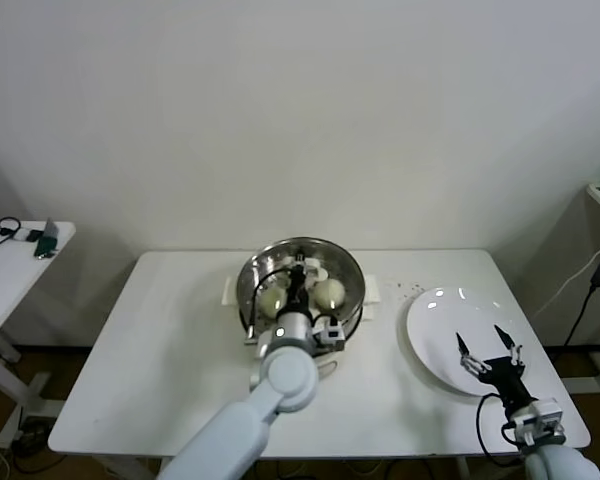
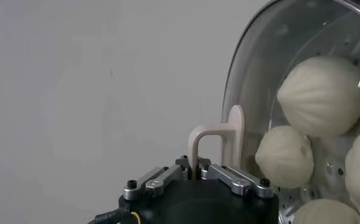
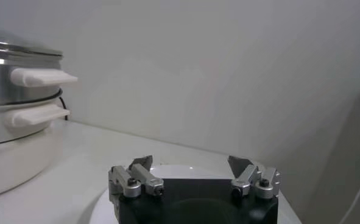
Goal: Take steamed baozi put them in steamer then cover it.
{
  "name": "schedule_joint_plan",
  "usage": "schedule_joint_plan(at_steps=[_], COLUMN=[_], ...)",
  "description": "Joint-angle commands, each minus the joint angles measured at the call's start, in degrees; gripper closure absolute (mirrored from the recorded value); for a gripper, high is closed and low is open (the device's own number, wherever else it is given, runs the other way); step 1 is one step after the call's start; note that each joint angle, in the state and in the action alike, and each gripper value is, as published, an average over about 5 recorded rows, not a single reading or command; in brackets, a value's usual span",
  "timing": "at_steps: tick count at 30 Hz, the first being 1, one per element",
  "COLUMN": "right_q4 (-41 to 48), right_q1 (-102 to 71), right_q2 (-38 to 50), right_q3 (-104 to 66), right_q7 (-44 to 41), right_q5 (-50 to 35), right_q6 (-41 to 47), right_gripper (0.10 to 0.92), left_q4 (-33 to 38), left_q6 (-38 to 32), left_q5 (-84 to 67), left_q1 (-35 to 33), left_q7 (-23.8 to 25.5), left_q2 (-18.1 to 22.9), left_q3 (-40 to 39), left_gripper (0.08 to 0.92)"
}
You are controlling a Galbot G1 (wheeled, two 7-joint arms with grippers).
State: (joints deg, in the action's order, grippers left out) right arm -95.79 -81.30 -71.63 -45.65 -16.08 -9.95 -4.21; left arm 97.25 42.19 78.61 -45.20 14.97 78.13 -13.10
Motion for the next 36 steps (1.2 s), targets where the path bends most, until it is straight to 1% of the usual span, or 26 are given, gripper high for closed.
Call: schedule_joint_plan(at_steps=[1, 11, 20, 23, 29, 36], right_q4=[0.1, 0.2, 0.3, 0.3, 0.3, -0.4], right_q1=[0.0, 0.1, 0.2, 0.3, 0.4, 0.7], right_q2=[-0.1, -0.3, -0.4, -0.5, -0.5, -0.4], right_q3=[-0.1, -0.4, -0.6, -0.6, -0.8, -1.0], right_q7=[-0.1, -0.3, -0.5, -0.5, -0.4, 0.1], right_q5=[0.1, 0.1, 0.2, 0.2, -0.3, -1.5], right_q6=[-0.1, -0.2, -0.2, -0.1, 0.7, 3.7], right_gripper=[0.203, 0.203, 0.203, 0.203, 0.203, 0.203], left_q4=[-0.4, -0.9, 0.1, 0.7, 3.4, 9.4], left_q6=[2.8, 2.8, 2.8, 2.8, 2.8, 2.8], left_q5=[0.1, -0.3, -0.5, -1.0, -2.1, -4.7], left_q1=[-0.2, -0.3, -1.1, -1.2, -1.4, -2.7], left_q7=[-0.4, -1.1, -0.4, -0.5, -0.5, -0.6], left_q2=[-0.1, 0.2, -0.4, -0.7, -2.3, -5.1], left_q3=[0.1, 0.2, 0.2, 0.2, 0.2, 0.8], left_gripper=[0.847, 0.847, 0.847, 0.826, 0.669, 0.47])
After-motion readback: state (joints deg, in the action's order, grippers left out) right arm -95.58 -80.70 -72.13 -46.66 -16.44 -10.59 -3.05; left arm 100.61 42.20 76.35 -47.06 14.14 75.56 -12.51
